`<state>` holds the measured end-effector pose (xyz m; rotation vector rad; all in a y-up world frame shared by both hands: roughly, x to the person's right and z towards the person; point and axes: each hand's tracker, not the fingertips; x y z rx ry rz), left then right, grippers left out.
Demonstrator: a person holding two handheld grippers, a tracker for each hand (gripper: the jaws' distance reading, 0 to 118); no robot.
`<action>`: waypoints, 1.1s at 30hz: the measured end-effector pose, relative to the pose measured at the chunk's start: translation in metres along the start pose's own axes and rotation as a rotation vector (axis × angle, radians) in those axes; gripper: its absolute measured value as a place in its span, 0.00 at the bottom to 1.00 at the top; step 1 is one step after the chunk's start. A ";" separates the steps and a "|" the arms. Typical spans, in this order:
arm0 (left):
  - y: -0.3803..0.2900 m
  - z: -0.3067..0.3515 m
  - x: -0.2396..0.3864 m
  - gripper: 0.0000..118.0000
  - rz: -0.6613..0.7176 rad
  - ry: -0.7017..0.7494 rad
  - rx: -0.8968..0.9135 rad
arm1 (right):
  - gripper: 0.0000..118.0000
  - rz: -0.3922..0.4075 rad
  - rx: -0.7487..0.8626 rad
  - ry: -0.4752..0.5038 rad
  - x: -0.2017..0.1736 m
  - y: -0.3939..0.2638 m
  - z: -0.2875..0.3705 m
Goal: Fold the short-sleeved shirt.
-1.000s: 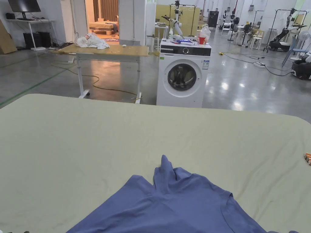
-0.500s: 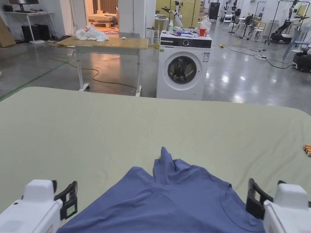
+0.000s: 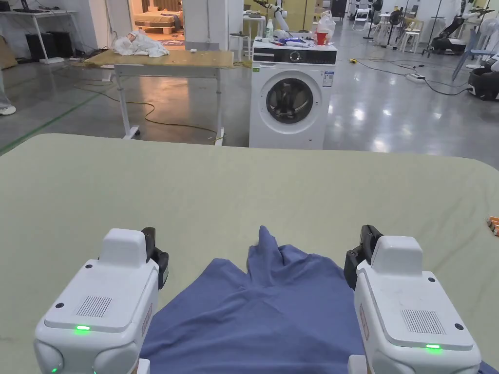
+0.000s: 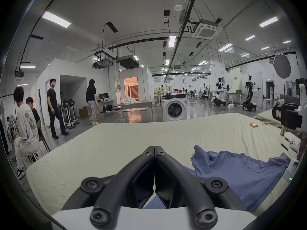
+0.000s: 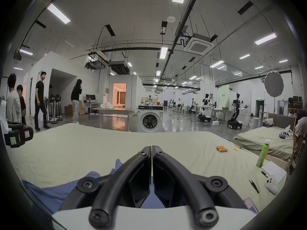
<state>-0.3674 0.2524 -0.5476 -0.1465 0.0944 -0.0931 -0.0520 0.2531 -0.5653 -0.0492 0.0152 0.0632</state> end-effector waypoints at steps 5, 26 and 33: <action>-0.009 0.010 -0.040 0.00 -0.016 0.009 -0.115 | 0.00 0.003 -0.012 0.052 -0.005 -0.001 -0.009; -0.135 0.009 -0.159 0.57 0.408 0.157 -0.792 | 0.00 0.058 -0.168 0.137 -0.026 -0.043 -0.037; -0.134 0.010 -0.123 0.35 0.270 0.198 -0.758 | 0.00 0.062 -0.224 0.115 -0.014 -0.056 -0.050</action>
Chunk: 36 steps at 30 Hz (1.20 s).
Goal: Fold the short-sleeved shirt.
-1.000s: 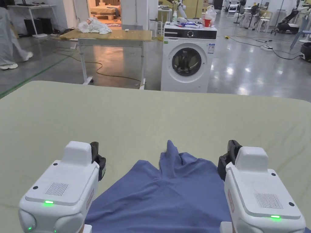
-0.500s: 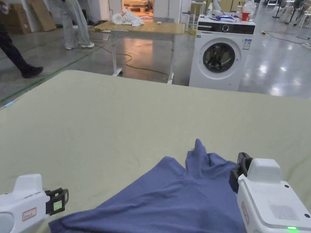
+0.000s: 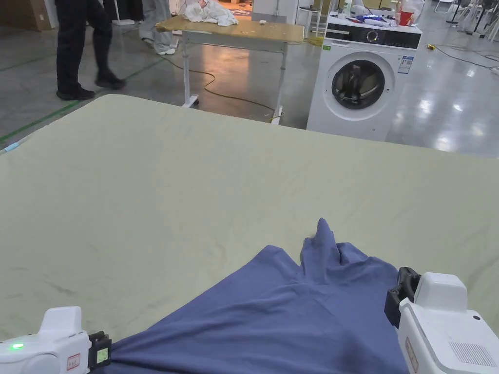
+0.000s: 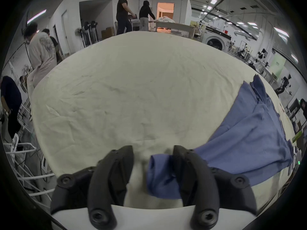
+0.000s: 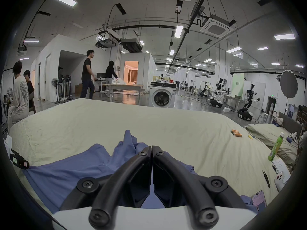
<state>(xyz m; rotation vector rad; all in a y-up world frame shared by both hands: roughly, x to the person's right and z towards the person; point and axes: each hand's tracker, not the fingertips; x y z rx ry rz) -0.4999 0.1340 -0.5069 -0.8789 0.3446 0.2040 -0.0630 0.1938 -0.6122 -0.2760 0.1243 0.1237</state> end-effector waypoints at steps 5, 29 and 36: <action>-0.004 -0.007 -0.002 0.02 -0.011 -0.070 0.007 | 0.00 -0.006 -0.045 -0.011 0.011 0.001 -0.020; 0.014 0.046 -0.019 0.00 0.042 -0.238 0.160 | 0.59 0.185 -0.667 0.195 0.047 -0.022 -0.271; 0.015 0.043 -0.017 0.00 0.016 -0.230 0.161 | 0.02 0.183 -0.636 0.252 0.048 -0.016 -0.257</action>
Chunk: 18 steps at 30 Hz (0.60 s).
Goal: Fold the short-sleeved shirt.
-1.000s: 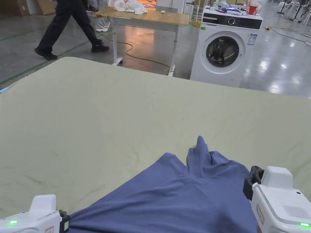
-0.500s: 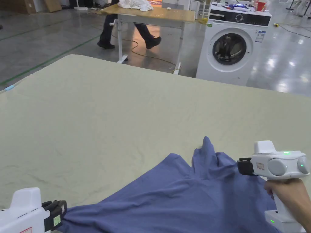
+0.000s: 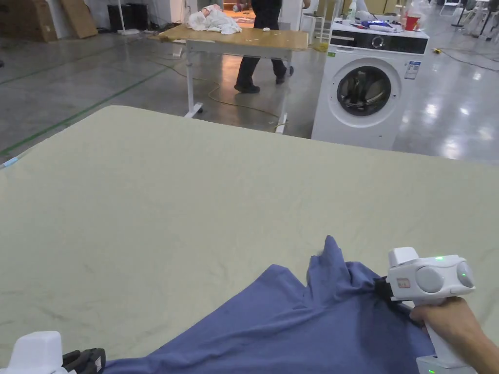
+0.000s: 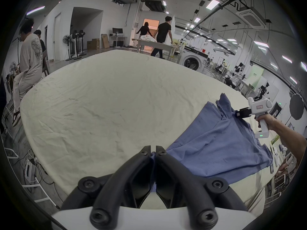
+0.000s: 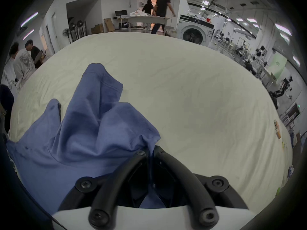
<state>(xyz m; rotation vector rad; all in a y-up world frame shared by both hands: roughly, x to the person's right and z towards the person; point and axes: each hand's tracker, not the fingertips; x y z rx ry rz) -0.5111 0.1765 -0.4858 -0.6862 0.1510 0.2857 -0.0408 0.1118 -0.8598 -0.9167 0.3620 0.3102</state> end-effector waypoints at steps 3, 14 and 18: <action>0.003 0.003 0.005 0.00 -0.012 0.008 0.017 | 0.02 -0.041 0.110 -0.024 0.003 -0.002 0.025; 0.042 0.014 0.021 0.00 -0.042 -0.027 0.157 | 0.02 -0.117 0.431 -0.164 0.038 0.018 0.177; 0.082 0.019 0.040 0.00 -0.078 -0.063 0.244 | 0.02 -0.117 0.528 -0.240 0.048 0.024 0.240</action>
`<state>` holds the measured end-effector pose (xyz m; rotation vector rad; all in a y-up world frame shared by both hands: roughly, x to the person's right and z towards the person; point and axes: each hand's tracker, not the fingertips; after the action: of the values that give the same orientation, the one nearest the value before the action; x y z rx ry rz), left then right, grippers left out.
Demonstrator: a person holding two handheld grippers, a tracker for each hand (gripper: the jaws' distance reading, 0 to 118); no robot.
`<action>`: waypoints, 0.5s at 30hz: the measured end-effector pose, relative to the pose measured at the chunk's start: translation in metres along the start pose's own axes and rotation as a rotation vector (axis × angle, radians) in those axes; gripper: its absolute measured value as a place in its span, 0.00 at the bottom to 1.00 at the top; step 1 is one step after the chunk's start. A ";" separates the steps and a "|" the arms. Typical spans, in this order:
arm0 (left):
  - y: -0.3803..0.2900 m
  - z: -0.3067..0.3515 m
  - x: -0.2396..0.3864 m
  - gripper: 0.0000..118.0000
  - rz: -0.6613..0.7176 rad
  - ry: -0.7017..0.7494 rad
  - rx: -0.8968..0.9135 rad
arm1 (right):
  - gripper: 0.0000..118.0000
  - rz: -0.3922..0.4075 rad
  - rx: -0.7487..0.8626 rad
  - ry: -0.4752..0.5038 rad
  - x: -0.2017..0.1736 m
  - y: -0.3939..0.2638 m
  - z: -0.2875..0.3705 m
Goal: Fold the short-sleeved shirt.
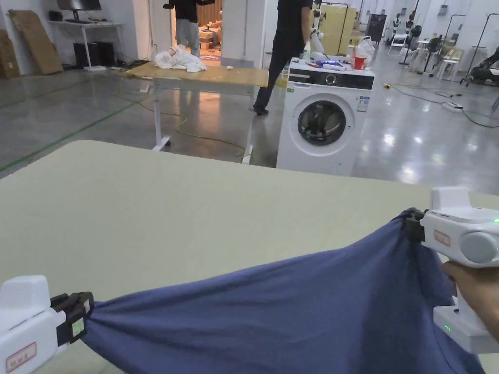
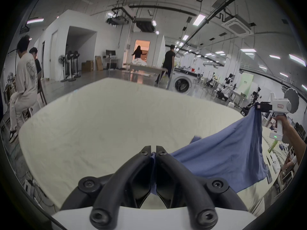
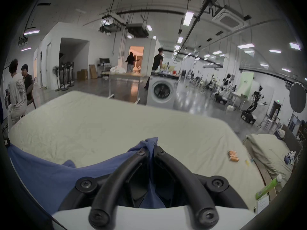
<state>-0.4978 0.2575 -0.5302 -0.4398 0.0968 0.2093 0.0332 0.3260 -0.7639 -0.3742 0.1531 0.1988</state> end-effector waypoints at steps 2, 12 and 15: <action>0.030 -0.006 0.011 0.00 -0.022 -0.021 0.057 | 0.02 -0.018 0.052 -0.046 0.013 0.020 0.023; 0.201 -0.040 0.077 0.00 -0.181 -0.077 0.248 | 0.02 -0.147 0.238 -0.208 0.084 0.106 0.103; 0.248 -0.047 0.095 0.00 -0.212 -0.074 0.294 | 0.02 -0.138 0.287 -0.238 0.099 0.130 0.113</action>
<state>-0.4620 0.4734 -0.6874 -0.1475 0.0073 0.0009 0.1134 0.5033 -0.7233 -0.0729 -0.0791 0.0818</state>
